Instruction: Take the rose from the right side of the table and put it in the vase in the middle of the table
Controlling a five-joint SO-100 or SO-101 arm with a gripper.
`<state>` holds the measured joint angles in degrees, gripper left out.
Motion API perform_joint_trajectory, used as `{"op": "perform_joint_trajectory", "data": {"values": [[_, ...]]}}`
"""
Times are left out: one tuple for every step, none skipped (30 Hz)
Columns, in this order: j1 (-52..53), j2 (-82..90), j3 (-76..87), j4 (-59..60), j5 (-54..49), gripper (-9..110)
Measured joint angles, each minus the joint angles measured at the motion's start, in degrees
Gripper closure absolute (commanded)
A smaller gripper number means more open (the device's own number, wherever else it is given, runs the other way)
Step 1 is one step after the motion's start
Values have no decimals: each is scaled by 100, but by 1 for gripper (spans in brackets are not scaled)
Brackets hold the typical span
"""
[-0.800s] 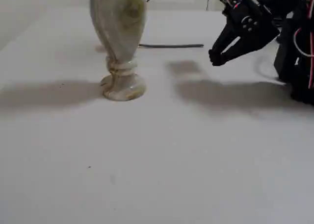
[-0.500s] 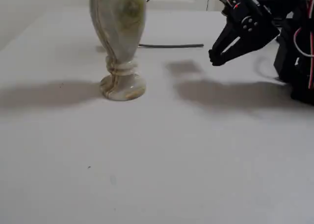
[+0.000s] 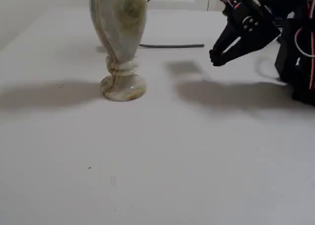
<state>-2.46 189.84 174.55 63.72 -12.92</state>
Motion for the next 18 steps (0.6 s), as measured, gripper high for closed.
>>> {"op": "perform_joint_trajectory", "data": {"values": [[0,0,0,0,0,101],[0,0,0,0,0,101],[0,0,0,0,0,101],[0,0,0,0,0,101],[0,0,0,0,0,101],[0,0,0,0,0,101],[0,0,0,0,0,101],[0,0,0,-18,26,101],[26,0,9,-79,53,101],[62,0,35,-141,88,101],[114,0,53,-202,141,99],[149,0,53,-255,193,97],[211,0,53,-299,255,95],[299,0,53,-316,369,93],[396,0,26,-316,483,90],[466,0,0,-334,562,86],[562,0,-62,-343,677,83],[677,0,-176,-360,844,81]]}}
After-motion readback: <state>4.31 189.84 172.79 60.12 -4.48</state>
